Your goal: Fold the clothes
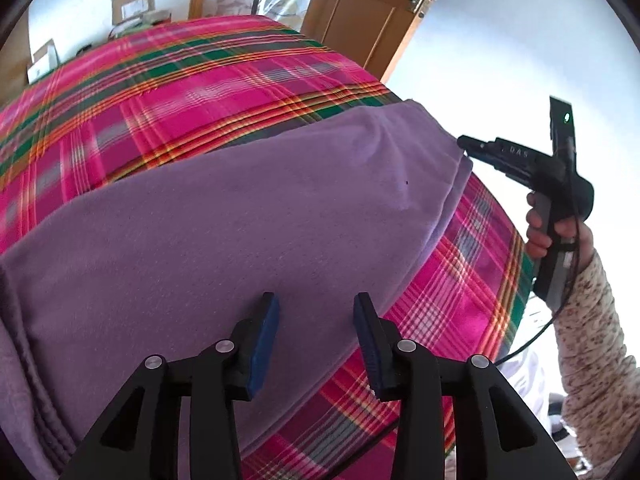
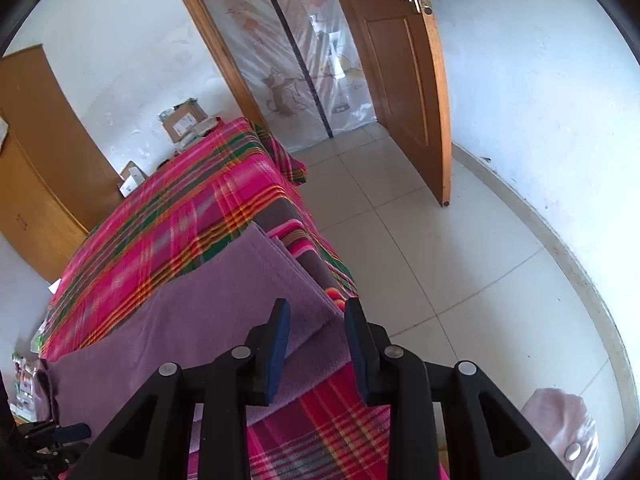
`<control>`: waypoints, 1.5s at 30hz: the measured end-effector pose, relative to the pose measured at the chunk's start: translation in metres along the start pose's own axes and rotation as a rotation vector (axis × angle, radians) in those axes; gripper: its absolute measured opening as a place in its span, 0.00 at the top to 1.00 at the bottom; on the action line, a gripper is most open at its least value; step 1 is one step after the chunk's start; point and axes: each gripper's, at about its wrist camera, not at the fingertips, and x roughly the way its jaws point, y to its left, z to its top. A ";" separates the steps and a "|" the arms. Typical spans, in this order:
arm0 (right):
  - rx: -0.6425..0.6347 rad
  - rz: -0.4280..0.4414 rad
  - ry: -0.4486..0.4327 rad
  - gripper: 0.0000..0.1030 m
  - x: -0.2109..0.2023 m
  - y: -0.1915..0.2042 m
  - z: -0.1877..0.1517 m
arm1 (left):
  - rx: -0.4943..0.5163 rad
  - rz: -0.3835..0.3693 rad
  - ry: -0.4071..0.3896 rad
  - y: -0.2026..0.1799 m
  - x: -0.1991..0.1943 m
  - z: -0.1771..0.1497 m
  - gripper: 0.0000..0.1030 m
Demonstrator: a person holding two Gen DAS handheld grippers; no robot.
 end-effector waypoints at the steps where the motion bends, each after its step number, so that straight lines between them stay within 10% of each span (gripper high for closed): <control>1: 0.005 0.008 -0.002 0.72 -0.001 0.002 -0.001 | 0.016 0.009 0.001 -0.003 0.001 0.000 0.61; 11: -0.022 0.034 -0.023 0.99 -0.002 0.011 -0.008 | 0.079 0.093 0.006 -0.018 0.004 -0.002 0.61; 21: 0.004 0.037 -0.096 1.00 -0.024 0.001 0.003 | 0.049 0.075 0.006 -0.018 0.006 0.000 0.61; 29: -0.009 0.026 -0.029 0.69 0.002 0.002 0.000 | 0.041 0.079 0.005 -0.019 0.006 -0.002 0.61; 35: -0.089 0.028 -0.013 0.68 0.007 0.015 0.000 | 0.045 0.088 0.004 -0.020 0.007 -0.001 0.61; 38: -0.109 0.023 -0.026 0.92 0.004 0.019 0.000 | 0.040 0.086 0.005 -0.019 0.007 -0.001 0.61; 45: -0.103 0.032 -0.088 0.96 -0.015 0.022 0.003 | 0.018 0.059 0.019 -0.016 0.005 0.002 0.60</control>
